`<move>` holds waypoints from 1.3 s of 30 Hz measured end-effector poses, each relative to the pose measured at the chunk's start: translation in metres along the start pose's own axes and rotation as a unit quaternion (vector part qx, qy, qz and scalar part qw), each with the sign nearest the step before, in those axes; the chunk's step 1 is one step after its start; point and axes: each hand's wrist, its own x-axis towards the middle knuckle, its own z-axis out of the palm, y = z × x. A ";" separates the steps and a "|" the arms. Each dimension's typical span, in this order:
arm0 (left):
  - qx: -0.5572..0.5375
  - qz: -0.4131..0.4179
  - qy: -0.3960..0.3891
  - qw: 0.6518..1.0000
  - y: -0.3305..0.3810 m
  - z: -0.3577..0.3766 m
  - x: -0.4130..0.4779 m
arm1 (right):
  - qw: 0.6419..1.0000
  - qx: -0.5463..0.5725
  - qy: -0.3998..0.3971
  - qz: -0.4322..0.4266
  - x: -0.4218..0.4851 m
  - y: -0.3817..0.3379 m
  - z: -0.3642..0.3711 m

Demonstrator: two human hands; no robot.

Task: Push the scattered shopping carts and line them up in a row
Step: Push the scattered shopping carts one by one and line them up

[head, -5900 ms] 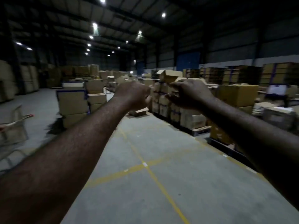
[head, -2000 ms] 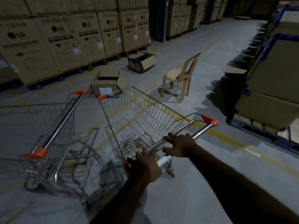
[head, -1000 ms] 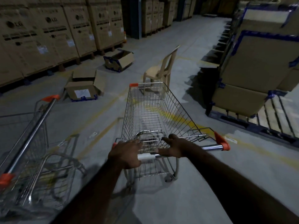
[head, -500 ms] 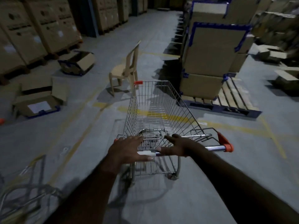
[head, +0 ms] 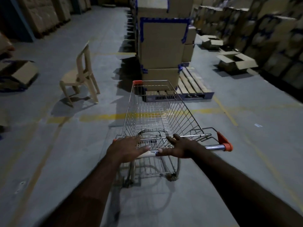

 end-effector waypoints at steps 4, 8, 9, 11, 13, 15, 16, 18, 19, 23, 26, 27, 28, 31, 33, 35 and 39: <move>0.009 0.030 0.004 1.000 0.030 0.008 0.009 | 0.999 0.037 0.008 0.025 -0.014 0.035 0.010; 0.031 0.073 -0.004 0.997 0.065 0.011 0.016 | 0.995 0.085 0.012 0.045 -0.034 0.070 0.017; 0.036 0.084 -0.003 0.996 0.074 0.011 0.018 | 0.994 0.094 0.012 0.052 -0.039 0.078 0.018; 0.046 0.102 -0.002 0.994 0.091 0.010 0.022 | 0.992 0.107 0.016 0.069 -0.049 0.093 0.021; 0.055 0.121 -0.009 0.991 0.108 0.009 0.024 | 0.990 0.107 0.026 0.088 -0.059 0.106 0.025; 0.060 0.142 -0.017 0.988 0.124 0.008 0.026 | 0.988 0.106 0.040 0.103 -0.069 0.119 0.031; 0.062 0.153 -0.019 0.986 0.132 0.008 0.027 | 0.987 0.108 0.044 0.111 -0.074 0.126 0.034; 0.068 0.174 -0.025 0.982 0.147 0.008 0.030 | 0.984 0.109 0.043 0.133 -0.084 0.136 0.036; 0.073 0.185 -0.030 0.980 0.153 0.008 0.033 | 0.984 0.101 0.040 0.144 -0.088 0.141 0.037; 0.086 0.219 -0.042 0.971 0.179 0.010 0.045 | 0.987 0.029 0.053 0.150 -0.104 0.163 0.040; 0.093 0.234 -0.044 0.967 0.199 0.010 0.052 | 0.986 0.010 0.098 0.137 -0.114 0.181 0.049; 0.097 0.239 -0.049 0.965 0.205 0.009 0.054 | 0.984 0.018 0.108 0.138 -0.117 0.187 0.052; 0.101 0.245 -0.056 0.963 0.211 0.009 0.056 | 0.983 0.031 0.114 0.143 -0.119 0.192 0.055; 0.127 0.280 -0.060 0.950 0.229 0.008 0.061 | 0.974 0.072 0.134 0.167 -0.124 0.206 0.063; 0.137 0.303 -0.050 0.942 0.240 0.007 0.064 | 0.968 0.089 0.145 0.184 -0.126 0.214 0.067; 0.139 0.317 -0.043 0.937 0.248 0.008 0.070 | 0.962 0.106 0.150 0.200 -0.130 0.219 0.070; 0.138 0.328 -0.047 0.933 0.258 0.015 0.093 | 0.956 0.112 0.158 0.222 -0.134 0.226 0.073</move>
